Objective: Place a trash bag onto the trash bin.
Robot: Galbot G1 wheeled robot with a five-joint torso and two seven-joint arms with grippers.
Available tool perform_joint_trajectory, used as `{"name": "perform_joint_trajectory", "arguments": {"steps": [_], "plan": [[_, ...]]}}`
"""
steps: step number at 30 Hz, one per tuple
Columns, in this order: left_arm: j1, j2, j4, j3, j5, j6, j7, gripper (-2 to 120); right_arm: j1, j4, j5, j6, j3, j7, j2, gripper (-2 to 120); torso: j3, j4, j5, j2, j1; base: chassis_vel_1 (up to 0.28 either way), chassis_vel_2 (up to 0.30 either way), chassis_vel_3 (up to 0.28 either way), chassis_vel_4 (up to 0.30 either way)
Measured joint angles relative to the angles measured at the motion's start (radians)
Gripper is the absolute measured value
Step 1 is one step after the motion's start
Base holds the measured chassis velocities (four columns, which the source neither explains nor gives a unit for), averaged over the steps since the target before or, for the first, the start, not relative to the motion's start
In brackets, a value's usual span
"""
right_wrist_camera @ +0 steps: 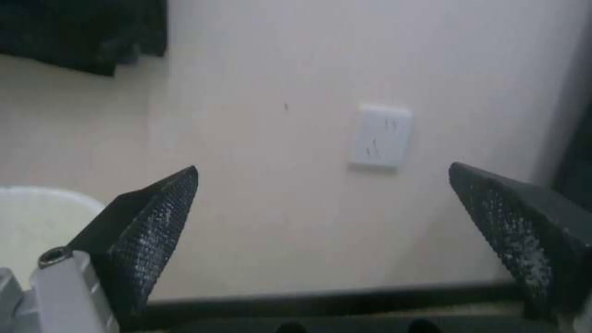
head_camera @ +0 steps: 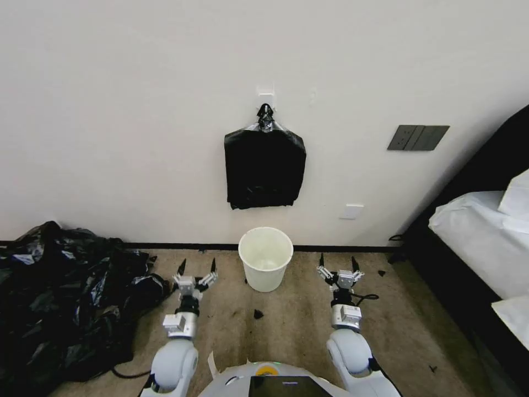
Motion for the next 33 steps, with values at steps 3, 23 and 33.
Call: {"name": "perform_joint_trajectory", "arguments": {"steps": [3, 23, 33], "plan": [[-0.027, 0.005, -0.026, 0.0, -0.027, 0.022, -0.034, 100, 0.034, 0.007, 0.023, -0.011, -0.01, 0.003, -0.024, 100, 0.0, 0.0011, -0.0007, 0.0, 0.0, 0.0, 0.0, 0.0, 0.0], [-0.038, -0.006, -0.08, 0.001, -0.009, 0.146, -0.054, 100, 0.123, 0.079, 0.286, -0.173, -0.112, -0.084, -0.072, 100, 0.0, 0.0006, -0.0001, 0.0, 0.0, 0.0, 0.0, 0.0, 0.0], [0.003, -0.016, -0.115, -0.009, 0.025, 0.124, -0.05, 100, 0.461, 0.047, 0.781, -0.056, -0.264, -0.243, -0.025, 100, 0.0, 0.0008, -0.0005, 0.0, 0.0, 0.0, 0.0, 0.0, 0.0]]}}
